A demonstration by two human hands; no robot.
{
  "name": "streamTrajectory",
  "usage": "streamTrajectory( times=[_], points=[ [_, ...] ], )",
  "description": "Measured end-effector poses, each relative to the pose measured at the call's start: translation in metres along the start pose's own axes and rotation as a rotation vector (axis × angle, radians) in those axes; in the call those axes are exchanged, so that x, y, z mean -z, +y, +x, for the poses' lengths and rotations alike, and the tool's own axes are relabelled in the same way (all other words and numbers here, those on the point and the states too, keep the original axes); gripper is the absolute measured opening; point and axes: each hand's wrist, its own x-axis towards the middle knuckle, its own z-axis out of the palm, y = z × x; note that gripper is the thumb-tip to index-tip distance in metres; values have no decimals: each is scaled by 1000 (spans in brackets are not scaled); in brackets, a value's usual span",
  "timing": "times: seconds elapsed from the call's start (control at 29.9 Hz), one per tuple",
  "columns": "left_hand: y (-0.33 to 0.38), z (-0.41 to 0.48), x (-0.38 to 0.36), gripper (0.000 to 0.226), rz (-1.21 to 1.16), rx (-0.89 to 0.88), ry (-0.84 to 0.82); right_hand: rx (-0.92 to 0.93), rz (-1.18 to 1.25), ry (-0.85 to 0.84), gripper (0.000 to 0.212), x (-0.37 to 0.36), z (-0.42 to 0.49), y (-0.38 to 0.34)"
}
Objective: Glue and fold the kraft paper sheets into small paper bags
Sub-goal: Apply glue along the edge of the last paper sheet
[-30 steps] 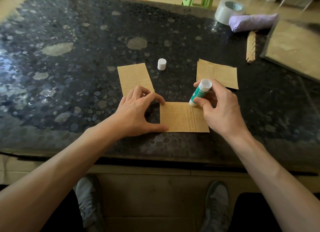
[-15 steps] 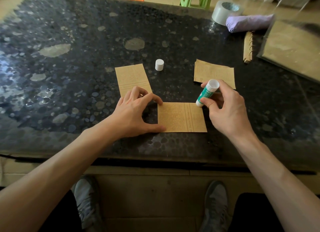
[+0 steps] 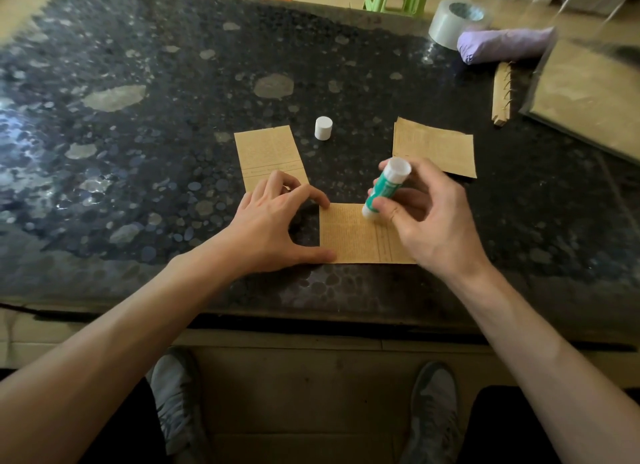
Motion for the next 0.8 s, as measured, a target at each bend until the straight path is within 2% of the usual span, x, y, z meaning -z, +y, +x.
streamTrajectory(
  times=[0.17, 0.47, 0.8],
  points=[
    [0, 0, 0, 75, 6, 2, 1, 17, -66, -59, 40, -5, -1, 0],
    [-1, 1, -1, 76, 6, -3, 0, -18, -123, -43, 34, -3, -3, 2],
    [-1, 0, -1, 76, 4, -3, -3, 28, -231, 12, 23, 7, -15, 7]
  ],
)
